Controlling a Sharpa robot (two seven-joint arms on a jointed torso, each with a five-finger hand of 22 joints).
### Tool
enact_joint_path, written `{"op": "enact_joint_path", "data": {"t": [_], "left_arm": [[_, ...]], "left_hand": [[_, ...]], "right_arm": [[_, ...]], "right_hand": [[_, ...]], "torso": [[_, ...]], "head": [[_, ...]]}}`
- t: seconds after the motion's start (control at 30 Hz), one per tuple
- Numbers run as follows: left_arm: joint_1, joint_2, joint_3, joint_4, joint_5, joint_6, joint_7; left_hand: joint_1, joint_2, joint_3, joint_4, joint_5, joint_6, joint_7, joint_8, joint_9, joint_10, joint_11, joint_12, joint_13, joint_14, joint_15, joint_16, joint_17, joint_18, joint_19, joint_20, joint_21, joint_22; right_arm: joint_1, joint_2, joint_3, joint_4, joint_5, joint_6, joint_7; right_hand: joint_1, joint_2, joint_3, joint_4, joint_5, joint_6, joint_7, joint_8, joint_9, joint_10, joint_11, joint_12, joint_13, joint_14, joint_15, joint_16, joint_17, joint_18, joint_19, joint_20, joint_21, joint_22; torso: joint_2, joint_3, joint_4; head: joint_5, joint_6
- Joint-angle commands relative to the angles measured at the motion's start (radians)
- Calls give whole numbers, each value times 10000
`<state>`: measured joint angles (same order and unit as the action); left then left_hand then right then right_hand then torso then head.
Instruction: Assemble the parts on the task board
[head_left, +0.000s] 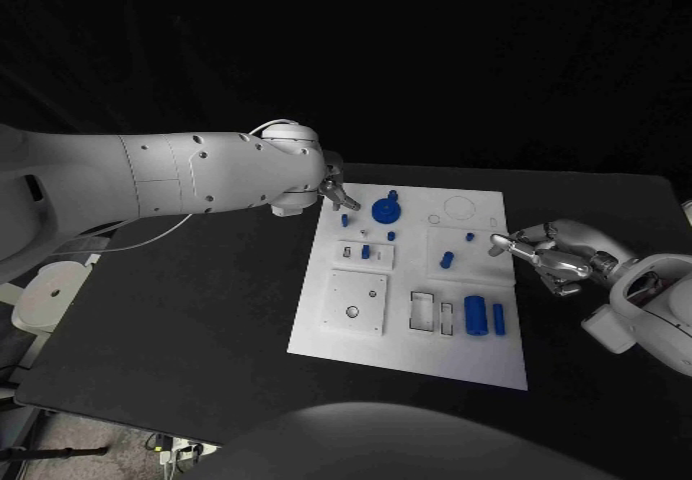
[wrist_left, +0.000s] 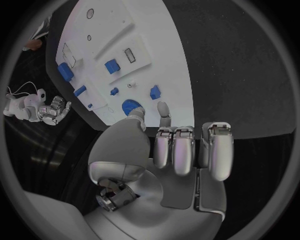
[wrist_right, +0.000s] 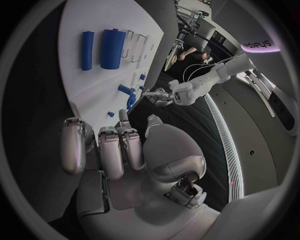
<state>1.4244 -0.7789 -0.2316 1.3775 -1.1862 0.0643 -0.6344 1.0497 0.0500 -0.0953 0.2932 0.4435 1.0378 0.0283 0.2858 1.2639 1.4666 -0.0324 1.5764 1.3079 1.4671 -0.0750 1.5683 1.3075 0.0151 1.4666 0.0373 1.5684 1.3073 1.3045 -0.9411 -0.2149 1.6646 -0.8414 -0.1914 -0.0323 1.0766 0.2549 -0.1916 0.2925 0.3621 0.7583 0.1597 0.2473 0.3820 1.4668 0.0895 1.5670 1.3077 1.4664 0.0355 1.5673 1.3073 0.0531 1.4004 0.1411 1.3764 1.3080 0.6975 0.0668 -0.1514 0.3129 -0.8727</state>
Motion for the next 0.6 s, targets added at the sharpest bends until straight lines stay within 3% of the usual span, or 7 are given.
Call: {"op": "enact_joint_path", "data": {"t": [0.03,0.23,0.6], "left_arm": [[-39,57,4,-40,-10,239,-20],[-112,97,4,-114,-61,310,-30],[-193,125,4,-192,-93,340,-40]], "left_hand": [[78,73,-108,-9,56,116,-46,-217,-265,1042,-49,-56,2629,1037,-59,25,2633,-151,1042,-51,24,2635],[95,121,-241,-10,53,277,-1,-668,-865,1042,-15,-56,2629,1037,-31,25,2633,-151,1042,-25,24,2635],[126,154,-283,-13,59,335,16,-835,-1105,1042,1,-56,2629,1037,-17,25,2633,-151,1042,-13,24,2635]], "right_arm": [[-4,12,-2,-5,-35,160,66],[-5,12,-2,-13,-34,177,62],[-6,12,-2,-34,-32,190,63]], "right_hand": [[-103,-23,-67,-7,-21,-34,9,-20,-10,1040,-13,38,2631,1044,-30,34,2635,46,-36,23,-9,1870],[-102,-23,-67,-8,-19,-35,9,-20,-10,1040,-13,38,2631,1044,-30,34,2635,46,-36,22,-9,1870],[-96,-21,-68,-13,-7,-37,7,-21,-13,1040,-14,38,2631,1044,-32,34,2635,47,-41,22,-14,1868]], "torso": [[-1,1,8],[-1,3,-2],[-13,3,7]], "head": [[-14,1],[-6,1],[7,1]]}}
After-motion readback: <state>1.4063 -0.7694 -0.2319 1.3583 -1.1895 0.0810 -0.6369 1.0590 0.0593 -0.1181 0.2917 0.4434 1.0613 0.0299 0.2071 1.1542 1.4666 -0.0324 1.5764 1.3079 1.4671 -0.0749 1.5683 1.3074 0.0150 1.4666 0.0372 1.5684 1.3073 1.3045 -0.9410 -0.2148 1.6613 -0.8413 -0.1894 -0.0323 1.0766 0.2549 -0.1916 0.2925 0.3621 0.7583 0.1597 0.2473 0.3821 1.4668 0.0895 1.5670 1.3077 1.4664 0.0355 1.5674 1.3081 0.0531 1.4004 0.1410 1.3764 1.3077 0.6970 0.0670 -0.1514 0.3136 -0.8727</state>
